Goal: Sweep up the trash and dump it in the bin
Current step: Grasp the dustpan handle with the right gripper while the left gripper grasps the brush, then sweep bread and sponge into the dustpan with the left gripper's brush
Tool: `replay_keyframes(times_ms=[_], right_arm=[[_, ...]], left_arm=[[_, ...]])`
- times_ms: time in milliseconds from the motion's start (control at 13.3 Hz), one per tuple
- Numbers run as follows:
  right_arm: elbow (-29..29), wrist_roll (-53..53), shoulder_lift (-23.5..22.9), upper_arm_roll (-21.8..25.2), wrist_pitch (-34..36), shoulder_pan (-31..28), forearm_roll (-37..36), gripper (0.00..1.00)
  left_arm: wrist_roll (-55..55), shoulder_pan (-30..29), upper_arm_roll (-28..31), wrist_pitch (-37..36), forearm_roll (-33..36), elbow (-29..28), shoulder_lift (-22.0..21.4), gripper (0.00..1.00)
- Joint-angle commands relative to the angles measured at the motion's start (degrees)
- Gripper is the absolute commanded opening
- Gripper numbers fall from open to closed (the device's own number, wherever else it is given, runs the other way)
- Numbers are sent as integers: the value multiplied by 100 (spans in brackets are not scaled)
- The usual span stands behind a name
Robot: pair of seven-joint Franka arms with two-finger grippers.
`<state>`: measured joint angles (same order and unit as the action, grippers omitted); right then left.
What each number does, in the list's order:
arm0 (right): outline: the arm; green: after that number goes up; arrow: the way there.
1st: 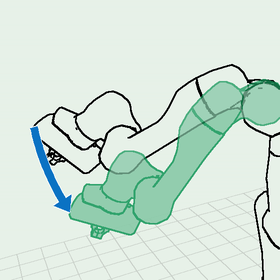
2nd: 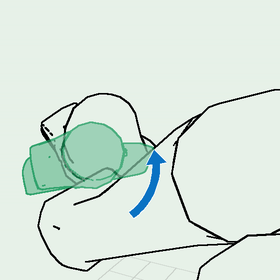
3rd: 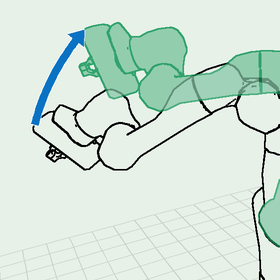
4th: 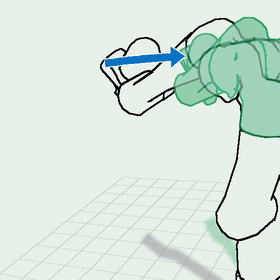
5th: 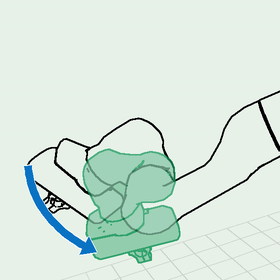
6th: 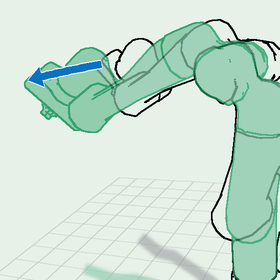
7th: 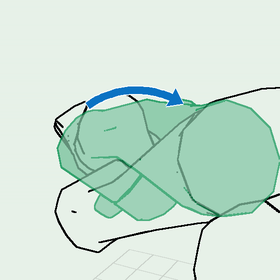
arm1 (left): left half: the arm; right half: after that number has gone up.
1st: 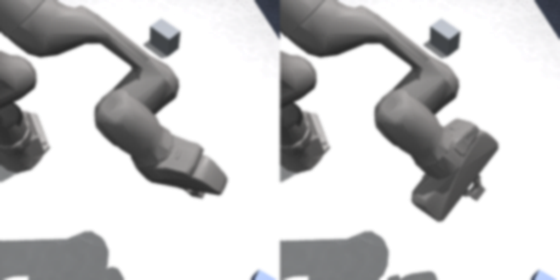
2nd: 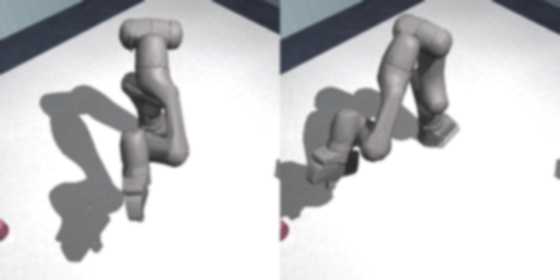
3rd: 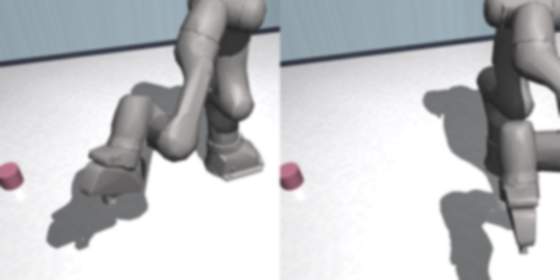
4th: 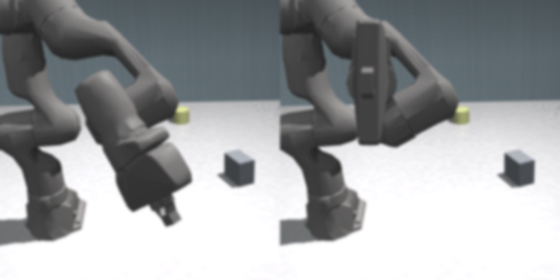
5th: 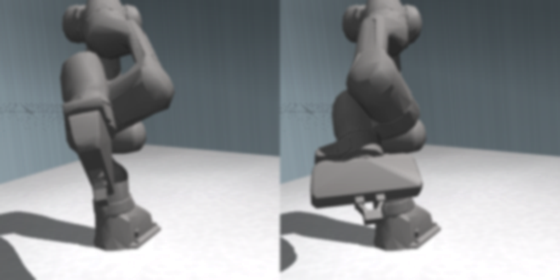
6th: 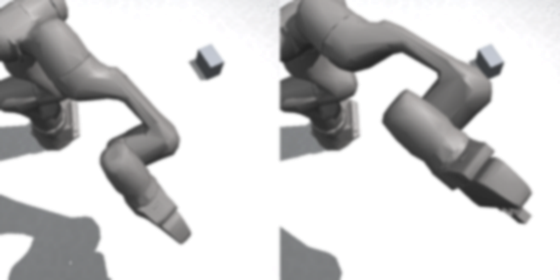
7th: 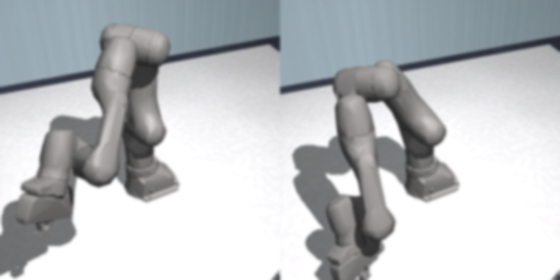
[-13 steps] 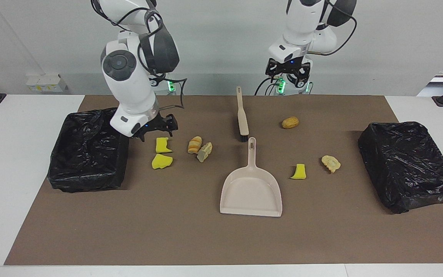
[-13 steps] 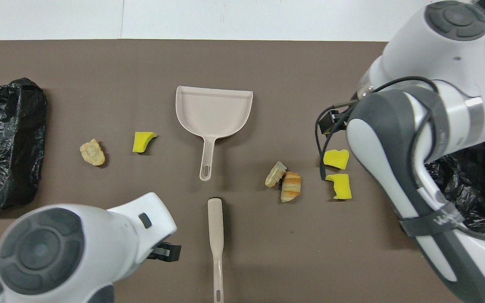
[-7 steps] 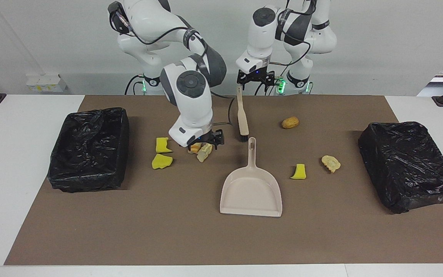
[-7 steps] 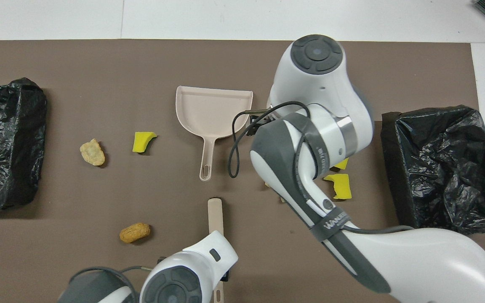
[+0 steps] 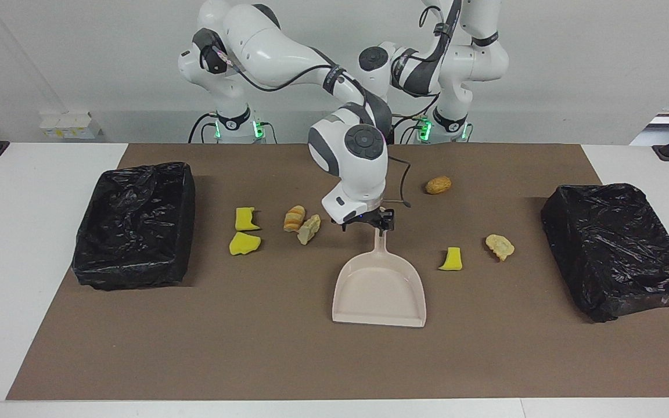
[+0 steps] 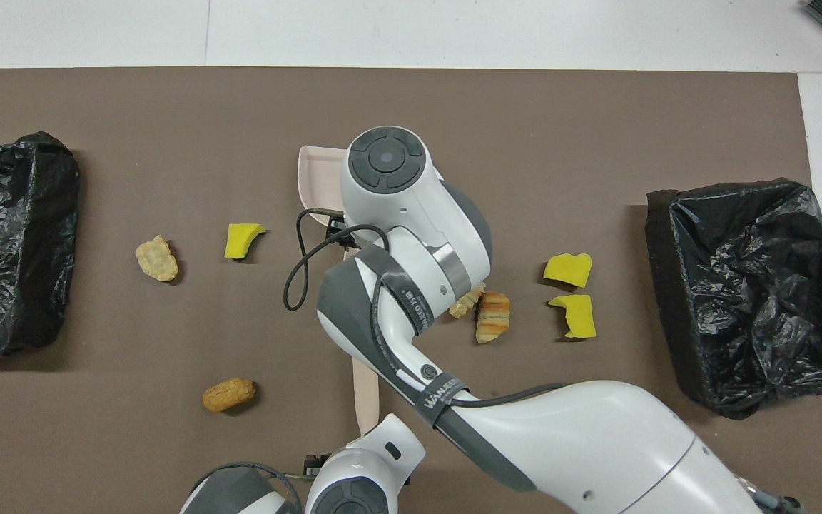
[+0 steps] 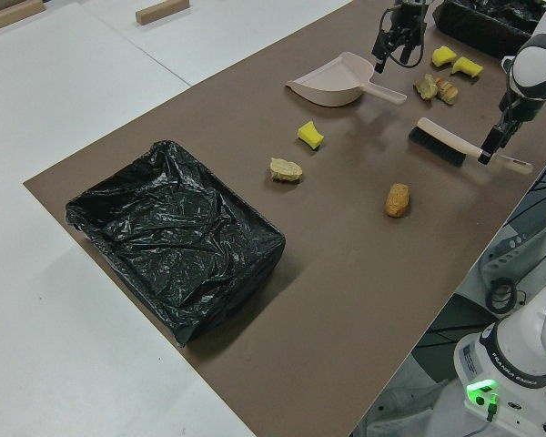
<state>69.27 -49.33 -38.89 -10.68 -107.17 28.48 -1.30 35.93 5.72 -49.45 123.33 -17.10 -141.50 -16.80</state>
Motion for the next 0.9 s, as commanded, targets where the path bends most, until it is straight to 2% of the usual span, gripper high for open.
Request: replay_keyframes(times_ms=[0,75,226,301,376,452,527,602,677,828], right_arm=[[-247,-452,-259,40,-285,209,-20,100],[-247,-568,-346,66,-417,280,-63,100],[-230,-569,-374,84,-454,333,-142,100],[-203,-560,-365,66,-445,342,-221,89],[-186,-525,-339,40,-419,342,-300,72],[-168,-473,-312,14,-401,334,-388,51],[-151,-446,-303,13,-418,351,-476,25],[-124,-228,-295,5,-427,342,-520,6],[-124,113,-295,13,-375,351,-547,0],[-133,572,-295,13,-366,308,-565,0]], left_arm=[[81,114,-29,331,-74,-185,-25,86],[81,114,-38,392,-74,-211,-25,75],[11,105,-30,358,-83,-246,2,47],[-42,88,-30,306,-74,-247,10,24],[-103,61,-21,262,-74,-238,11,13],[-260,52,-12,253,-74,-220,19,11],[-410,44,-3,174,-74,-177,11,11],[-716,0,32,-88,-83,-98,-16,11],[-1171,-53,162,-447,-74,7,-51,11],[-2008,-36,453,-1281,-74,122,-278,7]])
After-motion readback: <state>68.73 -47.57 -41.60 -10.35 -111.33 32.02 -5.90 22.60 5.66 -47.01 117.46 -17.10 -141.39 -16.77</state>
